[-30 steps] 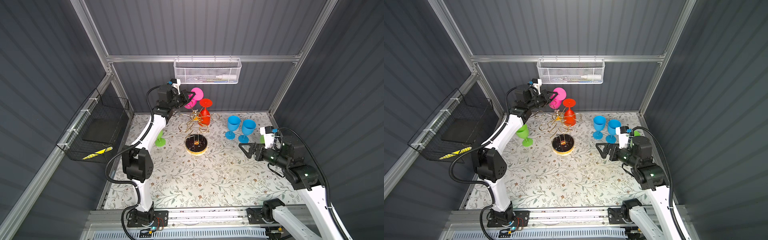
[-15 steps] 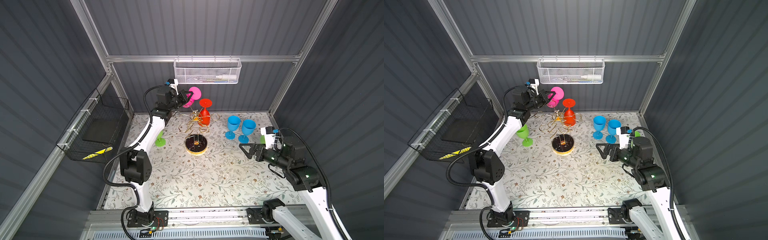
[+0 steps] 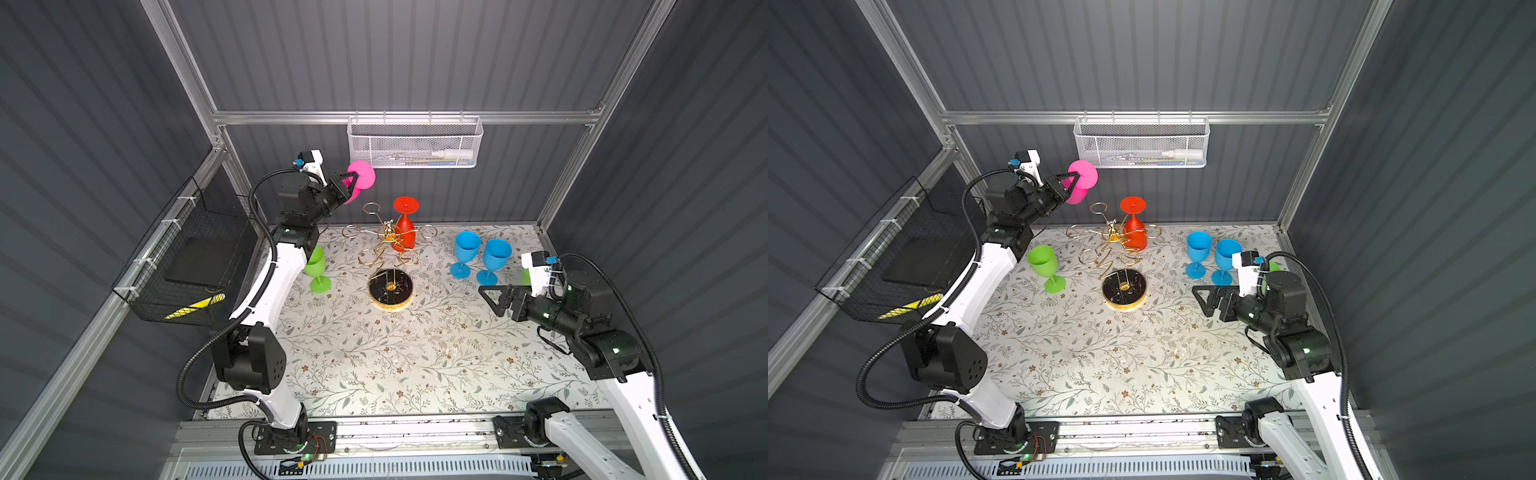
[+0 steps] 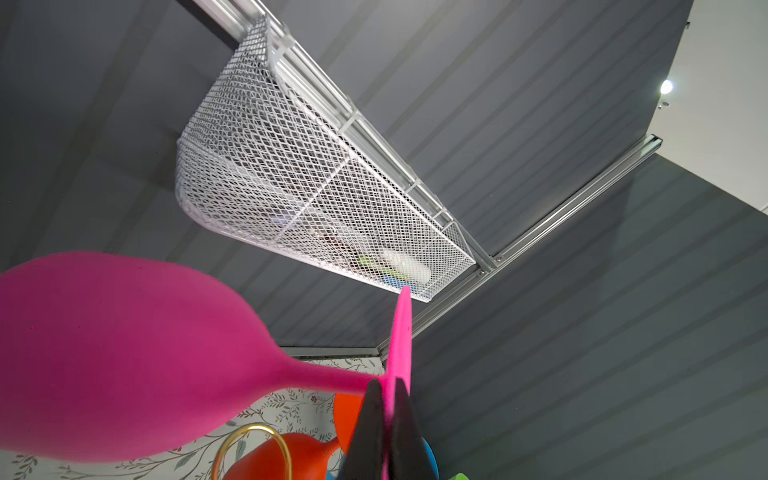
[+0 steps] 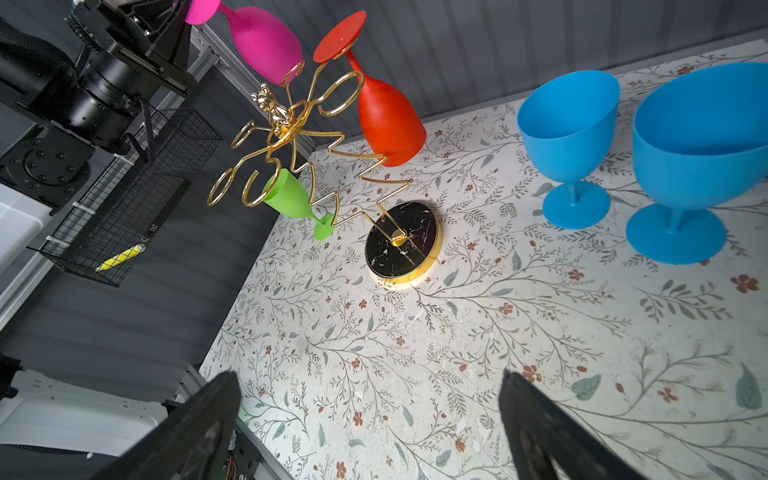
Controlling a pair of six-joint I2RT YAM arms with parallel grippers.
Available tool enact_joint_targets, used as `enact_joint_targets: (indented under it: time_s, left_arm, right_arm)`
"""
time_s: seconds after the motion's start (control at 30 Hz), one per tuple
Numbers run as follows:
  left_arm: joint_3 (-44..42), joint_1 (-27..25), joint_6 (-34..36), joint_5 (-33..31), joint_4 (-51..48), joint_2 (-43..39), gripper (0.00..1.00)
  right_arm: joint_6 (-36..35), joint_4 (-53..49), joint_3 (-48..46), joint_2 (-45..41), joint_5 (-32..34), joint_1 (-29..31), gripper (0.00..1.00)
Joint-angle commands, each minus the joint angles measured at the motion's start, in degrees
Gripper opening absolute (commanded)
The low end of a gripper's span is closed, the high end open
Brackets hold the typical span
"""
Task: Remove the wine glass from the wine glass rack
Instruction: 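Lift the pink glass up and away from the rack with the left gripper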
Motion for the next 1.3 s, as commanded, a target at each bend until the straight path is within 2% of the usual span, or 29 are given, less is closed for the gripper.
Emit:
enact_joint_targets:
  time_s: [0.0, 0.17, 0.5, 0.6, 0.73, 0.8, 0.9, 1.07, 1.27]
  left_arm:
    - [-2.1, 2.6, -3.5, 3.3, 2.7, -3.7, 0.0]
    - [-5.0, 4.8, -7.7, 7.8, 3.6, -10.1, 0.0]
    - [-2.6, 5.1, -7.2, 16.5, -1.2, -21.8, 0.0]
    - [-0.4, 5.0, -10.7, 22.1, -0.1, -21.4, 0.0]
    - [-2.3, 4.9, -23.2, 28.2, 10.9, -20.1, 0.0]
    - [-3.5, 4.4, -27.0, 29.4, 14.5, -19.6, 0.0]
    - [-3.6, 2.0, -27.8, 30.4, 15.1, -18.8, 0.0]
    - [-1.2, -5.7, -28.8, 32.3, 15.1, -15.1, 0.0]
    - [-2.6, -7.4, -34.6, 32.8, 19.9, -13.6, 0.0]
  right_arm:
    - [-2.1, -0.8, 2.6, 0.2, 1.2, 0.3, 0.99]
    - [-4.3, -0.3, 5.8, 1.5, 1.3, 0.3, 0.99]
    - [-6.9, 7.3, 10.9, 4.9, -1.5, 1.4, 0.99]
    - [-7.9, 10.2, 12.4, 6.2, -2.1, 3.1, 0.99]
    - [-10.9, 13.9, 15.5, 9.4, -2.2, 6.7, 0.99]
    - [-12.8, 15.5, 16.6, 10.8, -1.6, 9.1, 0.99]
    - [-16.4, 18.2, 17.8, 12.6, -0.3, 12.8, 0.99]
    - [-23.5, 22.6, 18.3, 14.9, 1.9, 16.6, 0.99]
    - [-30.2, 29.7, 16.2, 15.2, 1.7, 17.8, 0.99]
